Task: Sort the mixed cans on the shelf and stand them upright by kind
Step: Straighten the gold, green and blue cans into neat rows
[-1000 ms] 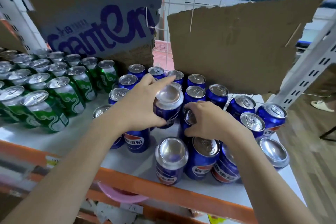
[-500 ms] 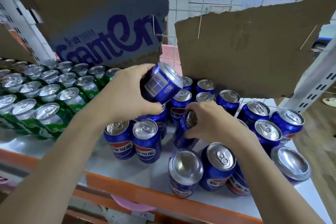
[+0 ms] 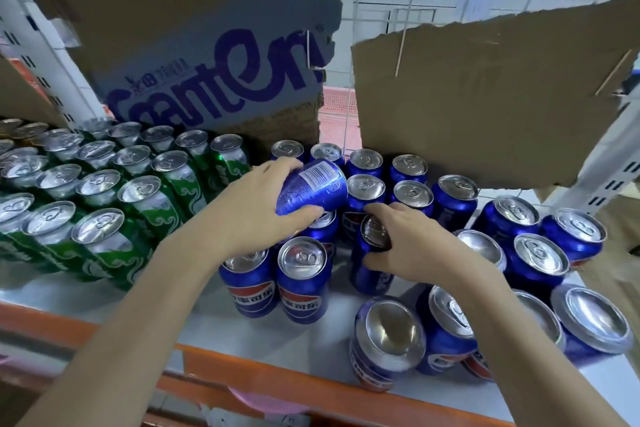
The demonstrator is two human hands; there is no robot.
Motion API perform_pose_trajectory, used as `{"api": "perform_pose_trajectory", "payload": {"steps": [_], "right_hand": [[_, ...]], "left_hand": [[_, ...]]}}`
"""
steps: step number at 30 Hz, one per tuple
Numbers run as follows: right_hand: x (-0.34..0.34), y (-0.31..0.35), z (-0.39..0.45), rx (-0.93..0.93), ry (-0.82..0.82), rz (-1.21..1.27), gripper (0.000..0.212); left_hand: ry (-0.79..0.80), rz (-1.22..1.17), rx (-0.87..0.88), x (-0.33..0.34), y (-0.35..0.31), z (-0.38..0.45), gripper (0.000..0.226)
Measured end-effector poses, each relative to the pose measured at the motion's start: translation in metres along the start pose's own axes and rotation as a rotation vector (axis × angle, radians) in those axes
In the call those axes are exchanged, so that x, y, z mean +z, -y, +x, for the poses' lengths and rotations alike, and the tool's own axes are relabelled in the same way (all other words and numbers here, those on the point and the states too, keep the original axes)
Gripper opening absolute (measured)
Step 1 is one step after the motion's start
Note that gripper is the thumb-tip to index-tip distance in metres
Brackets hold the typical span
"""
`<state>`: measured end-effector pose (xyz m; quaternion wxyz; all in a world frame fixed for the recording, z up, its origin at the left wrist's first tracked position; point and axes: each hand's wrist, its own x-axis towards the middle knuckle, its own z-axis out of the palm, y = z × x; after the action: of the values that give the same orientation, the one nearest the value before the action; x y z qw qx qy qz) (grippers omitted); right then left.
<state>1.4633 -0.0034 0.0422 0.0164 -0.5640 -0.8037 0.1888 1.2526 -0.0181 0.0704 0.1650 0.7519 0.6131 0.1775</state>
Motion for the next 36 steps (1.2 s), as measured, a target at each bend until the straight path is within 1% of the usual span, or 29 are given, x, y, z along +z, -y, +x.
{"api": "perform_pose_trajectory", "payload": {"steps": [3, 5, 7, 11, 13, 15, 18, 22, 25, 27, 31, 34, 36], "right_hand": [[0.003, 0.002, 0.003, 0.006, 0.002, 0.001, 0.080], [0.003, 0.002, 0.004, 0.013, 0.023, 0.000, 0.084], [0.004, 0.000, 0.004, 0.016, 0.044, 0.002, 0.090], [0.001, -0.004, 0.002, 0.038, 0.007, 0.017, 0.091], [-0.004, -0.005, -0.001, 0.039, 0.002, 0.008, 0.088], [-0.011, -0.009, -0.005, 0.043, -0.008, -0.008, 0.084], [-0.024, -0.014, -0.013, 0.073, -0.049, -0.016, 0.082], [-0.042, -0.021, -0.026, 0.092, -0.153, -0.037, 0.081], [-0.049, -0.024, -0.030, 0.059, -0.186, -0.029, 0.074], [-0.048, -0.024, -0.030, 0.044, -0.168, -0.062, 0.075], [-0.039, -0.029, -0.021, 0.016, -0.061, -0.072, 0.078], [-0.030, -0.032, -0.013, -0.018, 0.032, -0.101, 0.078], [-0.025, -0.036, -0.009, -0.057, 0.069, -0.078, 0.072]], "left_hand": [[0.040, 0.043, -0.006, 0.000, 0.007, -0.008, 0.102], [0.039, 0.068, -0.016, 0.000, 0.008, -0.012, 0.110], [-0.025, 0.052, -0.016, 0.003, 0.008, -0.014, 0.104], [-0.183, -0.019, 0.035, 0.003, 0.009, -0.019, 0.073], [-0.228, -0.024, 0.113, -0.003, 0.006, -0.017, 0.067], [-0.230, -0.025, 0.210, -0.012, -0.004, -0.013, 0.067], [-0.157, -0.025, 0.300, -0.020, -0.027, -0.004, 0.070], [0.027, -0.013, 0.382, -0.019, -0.055, 0.012, 0.071], [0.164, 0.127, 0.430, -0.007, -0.065, 0.026, 0.074], [0.247, 0.218, 0.406, 0.003, -0.064, 0.035, 0.078], [0.291, 0.301, 0.349, 0.023, -0.055, 0.046, 0.084], [0.292, 0.355, 0.345, 0.037, -0.051, 0.045, 0.074], [0.290, 0.377, 0.320, 0.046, -0.049, 0.043, 0.068]]}}
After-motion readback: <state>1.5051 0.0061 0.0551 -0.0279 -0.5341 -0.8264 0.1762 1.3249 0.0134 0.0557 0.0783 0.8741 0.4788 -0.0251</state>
